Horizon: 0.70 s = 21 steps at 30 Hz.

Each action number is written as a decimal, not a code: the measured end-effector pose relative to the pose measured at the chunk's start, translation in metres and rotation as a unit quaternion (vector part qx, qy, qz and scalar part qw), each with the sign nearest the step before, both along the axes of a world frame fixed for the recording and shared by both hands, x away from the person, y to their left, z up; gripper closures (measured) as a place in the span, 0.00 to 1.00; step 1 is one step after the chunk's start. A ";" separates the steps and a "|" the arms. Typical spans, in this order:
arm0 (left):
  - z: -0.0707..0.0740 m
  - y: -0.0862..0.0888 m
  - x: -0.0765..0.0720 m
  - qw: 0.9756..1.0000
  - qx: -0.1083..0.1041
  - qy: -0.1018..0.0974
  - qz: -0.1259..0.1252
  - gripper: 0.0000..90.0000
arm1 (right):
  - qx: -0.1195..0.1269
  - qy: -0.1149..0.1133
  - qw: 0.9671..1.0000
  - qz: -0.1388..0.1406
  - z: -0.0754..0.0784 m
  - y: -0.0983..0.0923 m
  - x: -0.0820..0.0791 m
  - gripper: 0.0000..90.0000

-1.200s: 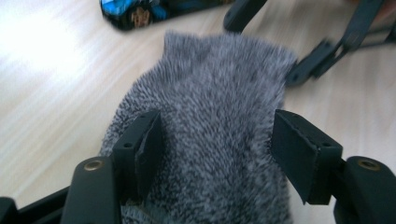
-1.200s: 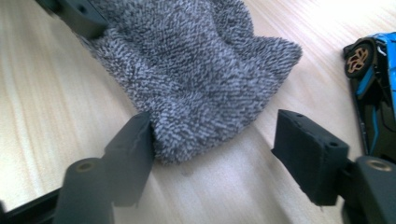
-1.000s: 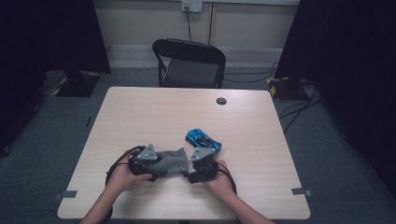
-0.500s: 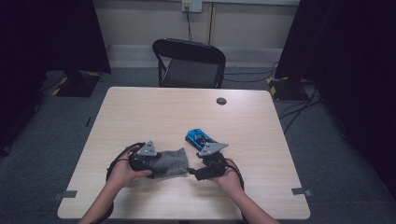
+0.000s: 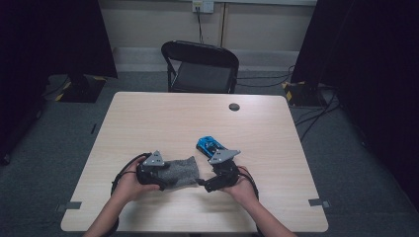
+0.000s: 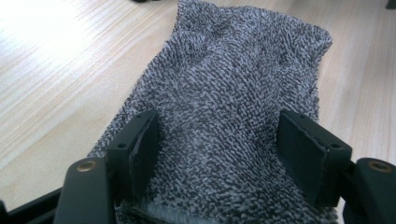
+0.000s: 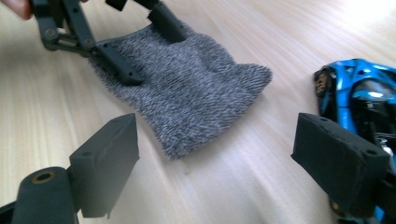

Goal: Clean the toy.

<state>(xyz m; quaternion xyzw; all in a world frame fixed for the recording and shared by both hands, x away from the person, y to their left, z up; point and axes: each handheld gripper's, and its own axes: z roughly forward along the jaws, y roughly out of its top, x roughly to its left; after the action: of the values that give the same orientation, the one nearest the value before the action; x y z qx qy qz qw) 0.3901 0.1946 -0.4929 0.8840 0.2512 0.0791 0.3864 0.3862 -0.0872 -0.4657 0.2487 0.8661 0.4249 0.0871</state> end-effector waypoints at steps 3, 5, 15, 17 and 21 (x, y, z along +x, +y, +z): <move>0.000 -0.002 -0.001 1.000 0.006 -0.002 0.005 0.34 | 0.004 0.004 1.000 -0.021 0.002 -0.001 0.001 0.15; 0.000 -0.003 -0.001 1.000 0.007 -0.002 0.009 0.34 | 0.007 0.005 1.000 -0.022 0.004 -0.002 0.003 0.15; 0.000 -0.005 -0.003 1.000 0.011 -0.001 0.017 0.34 | 0.007 0.024 0.997 -0.067 0.012 -0.019 0.033 0.31; 0.000 -0.005 -0.003 1.000 0.011 -0.001 0.017 0.34 | -0.002 0.017 0.997 -0.077 0.014 -0.019 0.041 0.31; -0.001 -0.004 -0.003 1.000 0.007 -0.003 0.016 0.34 | -0.018 0.015 0.996 -0.084 0.017 -0.017 0.061 0.32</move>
<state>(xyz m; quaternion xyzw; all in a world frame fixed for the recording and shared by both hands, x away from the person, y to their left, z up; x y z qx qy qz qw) 0.3871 0.1905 -0.4936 0.8824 0.2632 0.0894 0.3797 0.4472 -0.1047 -0.4492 0.3251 0.8509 0.3964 0.1143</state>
